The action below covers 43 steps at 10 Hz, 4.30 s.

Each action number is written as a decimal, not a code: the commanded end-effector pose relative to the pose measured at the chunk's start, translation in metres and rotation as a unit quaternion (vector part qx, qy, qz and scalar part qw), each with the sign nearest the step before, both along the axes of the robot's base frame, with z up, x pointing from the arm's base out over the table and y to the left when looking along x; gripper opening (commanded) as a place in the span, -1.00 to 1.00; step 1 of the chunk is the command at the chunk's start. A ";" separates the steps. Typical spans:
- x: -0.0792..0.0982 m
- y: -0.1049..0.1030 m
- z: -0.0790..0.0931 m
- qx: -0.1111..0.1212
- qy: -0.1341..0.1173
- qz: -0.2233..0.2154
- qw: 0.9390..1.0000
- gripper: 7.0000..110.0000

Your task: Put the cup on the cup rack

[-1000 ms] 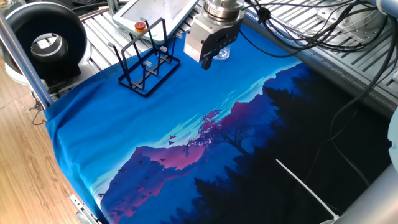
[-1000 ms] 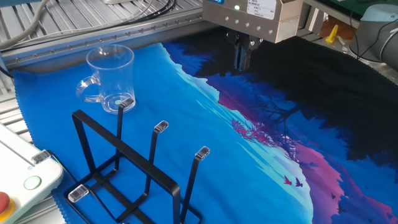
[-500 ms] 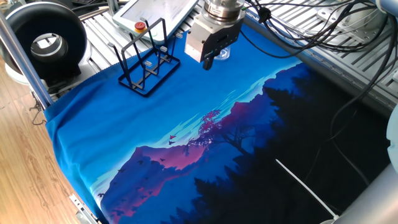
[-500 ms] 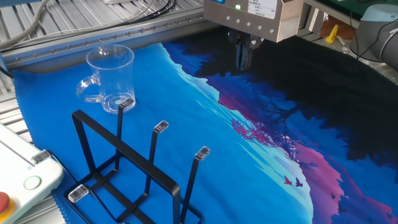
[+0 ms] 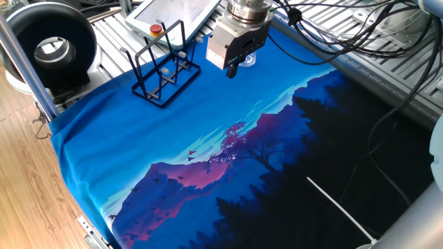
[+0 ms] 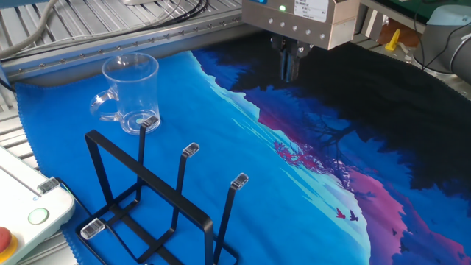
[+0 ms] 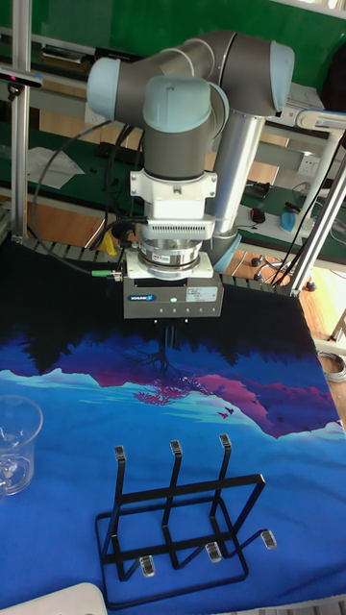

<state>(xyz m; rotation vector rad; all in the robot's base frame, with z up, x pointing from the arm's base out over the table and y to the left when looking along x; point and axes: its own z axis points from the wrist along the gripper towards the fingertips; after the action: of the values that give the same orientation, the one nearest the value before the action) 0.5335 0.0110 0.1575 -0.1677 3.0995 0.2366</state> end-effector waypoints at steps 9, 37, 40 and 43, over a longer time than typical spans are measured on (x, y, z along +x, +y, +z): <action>0.002 -0.005 -0.003 0.004 -0.015 0.019 1.000 -1.00; -0.061 -0.018 -0.009 -0.080 0.109 0.092 0.987 -1.00; -0.031 0.002 -0.019 -0.035 0.059 0.109 0.992 -1.00; 0.044 -0.036 -0.044 -0.047 0.033 0.116 0.992 -1.00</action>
<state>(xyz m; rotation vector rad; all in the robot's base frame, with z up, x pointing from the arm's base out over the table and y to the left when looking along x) 0.5259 -0.0067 0.1290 -0.5047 3.2112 0.0776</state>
